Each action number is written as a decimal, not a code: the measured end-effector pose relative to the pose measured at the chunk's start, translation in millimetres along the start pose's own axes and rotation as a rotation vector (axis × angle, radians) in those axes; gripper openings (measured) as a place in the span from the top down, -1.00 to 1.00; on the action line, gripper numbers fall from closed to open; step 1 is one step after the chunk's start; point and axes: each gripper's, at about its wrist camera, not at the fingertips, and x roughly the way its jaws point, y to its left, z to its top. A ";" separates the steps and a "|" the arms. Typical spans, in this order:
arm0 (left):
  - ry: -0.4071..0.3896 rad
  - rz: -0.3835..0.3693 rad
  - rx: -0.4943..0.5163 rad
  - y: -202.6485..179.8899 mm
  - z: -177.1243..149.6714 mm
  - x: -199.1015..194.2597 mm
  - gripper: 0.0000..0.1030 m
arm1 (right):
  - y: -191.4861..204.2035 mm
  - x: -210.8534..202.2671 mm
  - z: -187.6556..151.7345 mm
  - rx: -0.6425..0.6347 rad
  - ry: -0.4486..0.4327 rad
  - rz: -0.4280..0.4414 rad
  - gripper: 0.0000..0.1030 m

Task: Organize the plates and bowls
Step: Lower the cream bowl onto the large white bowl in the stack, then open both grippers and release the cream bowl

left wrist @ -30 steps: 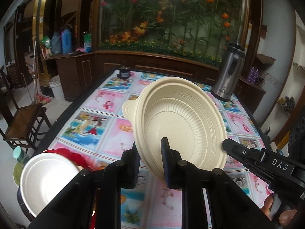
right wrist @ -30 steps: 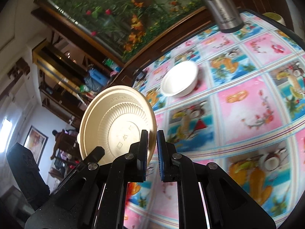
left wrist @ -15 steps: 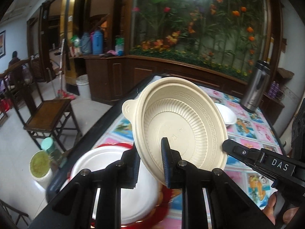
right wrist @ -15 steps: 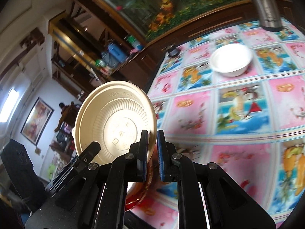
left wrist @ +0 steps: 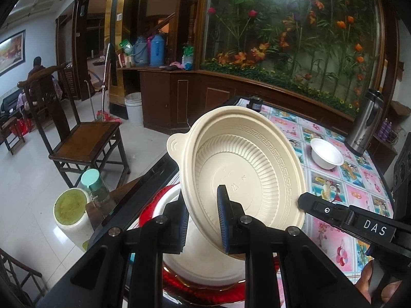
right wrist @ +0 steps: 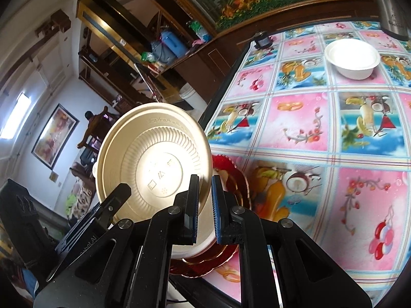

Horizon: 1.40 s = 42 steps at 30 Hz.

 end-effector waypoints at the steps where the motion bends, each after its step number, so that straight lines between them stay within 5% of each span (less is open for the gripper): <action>1: 0.005 0.001 -0.003 1.8 -1.2 1.4 0.62 | 1.1 2.2 -1.2 -0.003 0.005 -0.002 0.81; 21: 0.223 0.029 0.082 25.9 -24.9 33.3 0.54 | -4.3 36.7 -22.7 0.013 0.118 -0.043 0.81; 25: 0.240 0.038 0.121 24.4 -27.4 30.7 0.37 | -5.3 35.3 -22.1 0.015 0.114 -0.041 0.81; 32: 0.220 0.049 0.159 31.4 -25.7 10.9 -0.23 | -7.6 25.2 -20.3 0.022 0.095 -0.022 0.81; 42: 0.039 0.143 0.180 26.9 -6.6 -23.9 -0.24 | -39.9 9.4 -6.4 0.104 0.041 -0.038 0.81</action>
